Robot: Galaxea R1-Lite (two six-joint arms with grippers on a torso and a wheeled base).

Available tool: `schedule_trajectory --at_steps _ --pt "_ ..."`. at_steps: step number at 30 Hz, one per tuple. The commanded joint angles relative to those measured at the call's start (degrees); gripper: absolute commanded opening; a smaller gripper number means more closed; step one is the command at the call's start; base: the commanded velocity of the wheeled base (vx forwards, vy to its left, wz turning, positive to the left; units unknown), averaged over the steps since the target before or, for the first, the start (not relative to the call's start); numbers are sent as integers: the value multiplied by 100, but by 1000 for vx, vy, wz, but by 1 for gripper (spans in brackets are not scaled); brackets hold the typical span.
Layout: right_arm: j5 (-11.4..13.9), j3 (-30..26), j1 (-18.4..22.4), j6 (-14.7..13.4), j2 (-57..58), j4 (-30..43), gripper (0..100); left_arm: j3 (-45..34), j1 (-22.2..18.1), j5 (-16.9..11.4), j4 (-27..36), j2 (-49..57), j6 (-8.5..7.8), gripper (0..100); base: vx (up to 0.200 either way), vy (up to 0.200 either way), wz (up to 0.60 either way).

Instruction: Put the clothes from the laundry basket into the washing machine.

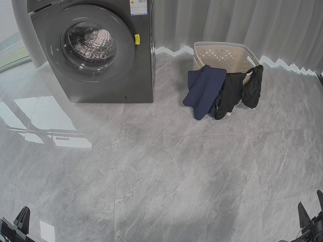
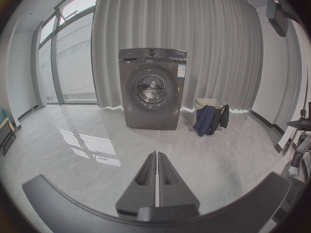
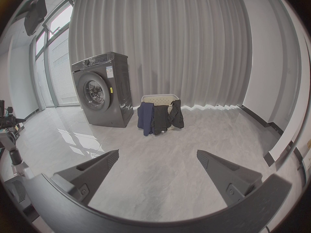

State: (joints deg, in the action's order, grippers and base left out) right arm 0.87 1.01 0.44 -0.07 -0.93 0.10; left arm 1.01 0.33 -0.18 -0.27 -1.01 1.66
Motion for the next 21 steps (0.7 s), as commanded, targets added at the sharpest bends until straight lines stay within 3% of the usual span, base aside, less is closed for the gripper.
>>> schedule_trajectory --at_steps 1,21 --pt "1 -101 0 -1 57 -1 100 -92 2 1 0 66 1 0 0 0 0" --pt "1 -101 0 -10 57 -1 100 -92 2 9 0 66 63 0 190 0 0"
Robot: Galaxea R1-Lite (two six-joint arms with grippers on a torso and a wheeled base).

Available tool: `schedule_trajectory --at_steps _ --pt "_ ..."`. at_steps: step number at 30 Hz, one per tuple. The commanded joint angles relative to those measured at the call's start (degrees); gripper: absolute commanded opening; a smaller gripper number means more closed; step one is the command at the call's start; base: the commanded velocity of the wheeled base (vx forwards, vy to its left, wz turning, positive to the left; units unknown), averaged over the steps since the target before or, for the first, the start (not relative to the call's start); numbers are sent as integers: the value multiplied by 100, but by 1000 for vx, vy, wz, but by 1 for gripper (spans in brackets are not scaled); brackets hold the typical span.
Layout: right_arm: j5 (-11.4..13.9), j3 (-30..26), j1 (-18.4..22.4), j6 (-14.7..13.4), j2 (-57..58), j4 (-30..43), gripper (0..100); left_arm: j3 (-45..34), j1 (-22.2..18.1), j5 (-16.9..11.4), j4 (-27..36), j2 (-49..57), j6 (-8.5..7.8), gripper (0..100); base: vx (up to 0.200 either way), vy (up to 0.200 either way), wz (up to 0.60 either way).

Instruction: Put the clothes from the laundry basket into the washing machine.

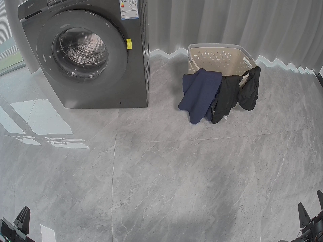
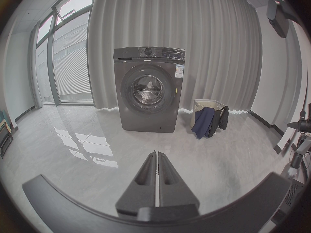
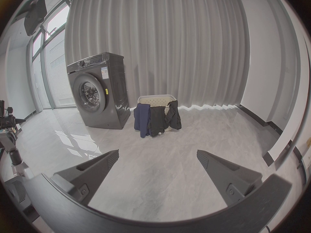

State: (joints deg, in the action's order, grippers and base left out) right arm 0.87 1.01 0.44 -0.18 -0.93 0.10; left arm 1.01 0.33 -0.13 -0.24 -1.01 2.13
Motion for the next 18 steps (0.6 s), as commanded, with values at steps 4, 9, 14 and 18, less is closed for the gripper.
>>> schedule_trajectory --at_steps 4,9,14,18 --pt "1 -101 0 9 57 8 100 -92 2 13 -2 66 24 0 100 0 0" --pt "10 -101 0 9 57 -1 100 -92 2 13 -2 66 -2 0 40 0 -360" --pt "10 -101 0 9 57 -1 100 -92 2 13 -2 66 -2 0 200 0 0" --pt "10 -101 0 9 57 -1 100 -92 2 13 -2 66 15 0 200 0 0"
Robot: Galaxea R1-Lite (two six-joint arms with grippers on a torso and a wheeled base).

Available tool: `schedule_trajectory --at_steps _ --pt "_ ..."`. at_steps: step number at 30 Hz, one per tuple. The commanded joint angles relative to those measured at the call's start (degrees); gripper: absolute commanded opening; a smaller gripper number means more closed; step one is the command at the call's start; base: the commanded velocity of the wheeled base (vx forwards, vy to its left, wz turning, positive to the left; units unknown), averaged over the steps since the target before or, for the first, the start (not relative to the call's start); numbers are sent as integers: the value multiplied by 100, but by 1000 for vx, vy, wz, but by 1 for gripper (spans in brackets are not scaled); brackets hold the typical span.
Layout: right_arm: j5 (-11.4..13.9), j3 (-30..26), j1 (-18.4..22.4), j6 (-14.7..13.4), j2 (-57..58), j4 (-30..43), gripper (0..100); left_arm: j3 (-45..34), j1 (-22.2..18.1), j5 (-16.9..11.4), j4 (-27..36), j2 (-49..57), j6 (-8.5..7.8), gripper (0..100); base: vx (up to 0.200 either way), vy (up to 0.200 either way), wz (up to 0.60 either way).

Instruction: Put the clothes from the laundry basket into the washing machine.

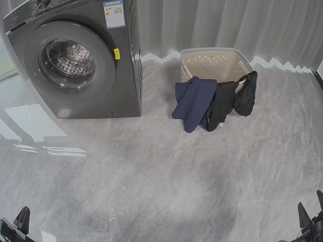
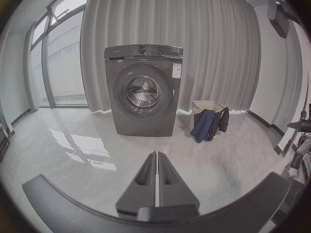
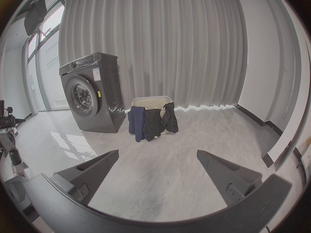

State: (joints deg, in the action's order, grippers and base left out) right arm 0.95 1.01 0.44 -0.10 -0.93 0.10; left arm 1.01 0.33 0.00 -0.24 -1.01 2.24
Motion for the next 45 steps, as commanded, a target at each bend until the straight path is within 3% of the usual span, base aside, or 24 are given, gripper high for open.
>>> schedule_trajectory --at_steps 1,11,20,45 --pt "2 -101 0 1 57 -1 100 -92 2 0 -2 66 4 0 200 0 0" --pt "2 -101 0 1 57 -1 100 -92 2 9 -2 66 13 0 200 0 0" --pt "2 -101 0 1 66 -1 100 -92 2 0 -2 66 13 0 0 0 0" --pt "2 -101 -9 1 66 -1 100 -92 2 9 -2 66 4 0 0 -200 0"
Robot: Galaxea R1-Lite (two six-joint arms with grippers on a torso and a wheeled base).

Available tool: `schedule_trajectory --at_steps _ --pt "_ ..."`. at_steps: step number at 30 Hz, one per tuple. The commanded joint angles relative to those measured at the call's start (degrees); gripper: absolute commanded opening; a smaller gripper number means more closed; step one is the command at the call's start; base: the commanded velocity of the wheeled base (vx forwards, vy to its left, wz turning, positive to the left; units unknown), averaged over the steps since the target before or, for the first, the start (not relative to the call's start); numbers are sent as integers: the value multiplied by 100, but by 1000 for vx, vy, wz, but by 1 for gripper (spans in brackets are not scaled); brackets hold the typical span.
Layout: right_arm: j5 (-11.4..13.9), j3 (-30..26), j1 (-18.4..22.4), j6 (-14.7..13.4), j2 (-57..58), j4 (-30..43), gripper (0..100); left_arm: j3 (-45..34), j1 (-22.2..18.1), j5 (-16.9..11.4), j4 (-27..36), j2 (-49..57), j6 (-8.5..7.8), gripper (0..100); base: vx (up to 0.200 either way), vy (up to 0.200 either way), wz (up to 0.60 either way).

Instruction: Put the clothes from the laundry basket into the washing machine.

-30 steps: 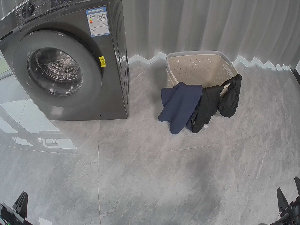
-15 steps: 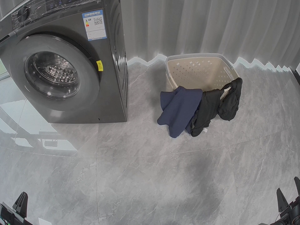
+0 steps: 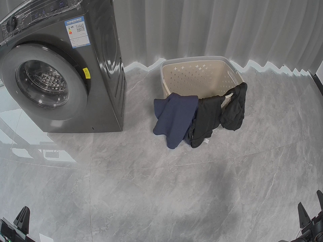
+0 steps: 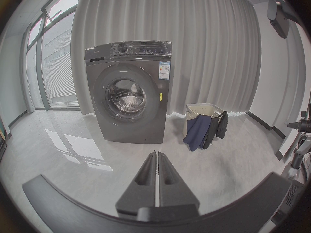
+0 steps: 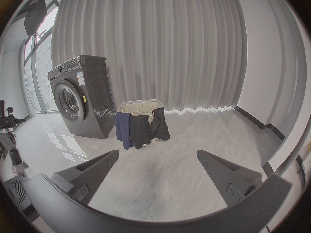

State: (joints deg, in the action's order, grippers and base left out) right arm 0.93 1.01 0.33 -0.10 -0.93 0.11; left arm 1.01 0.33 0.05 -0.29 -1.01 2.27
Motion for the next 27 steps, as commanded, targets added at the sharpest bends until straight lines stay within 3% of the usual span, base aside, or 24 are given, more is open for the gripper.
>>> schedule_trajectory --at_steps 1,11,20,27 --pt "4 -101 2 1 66 -2 100 -92 2 4 3 66 2 0 0 -200 0" --pt "4 -101 2 1 57 -2 100 -92 2 -5 3 66 19 0 0 -200 0" --pt "4 -101 2 1 66 -2 100 -92 2 -5 3 66 2 0 0 0 0" --pt "4 -101 2 1 66 -2 100 -92 2 -5 3 66 -16 0 200 0 0"
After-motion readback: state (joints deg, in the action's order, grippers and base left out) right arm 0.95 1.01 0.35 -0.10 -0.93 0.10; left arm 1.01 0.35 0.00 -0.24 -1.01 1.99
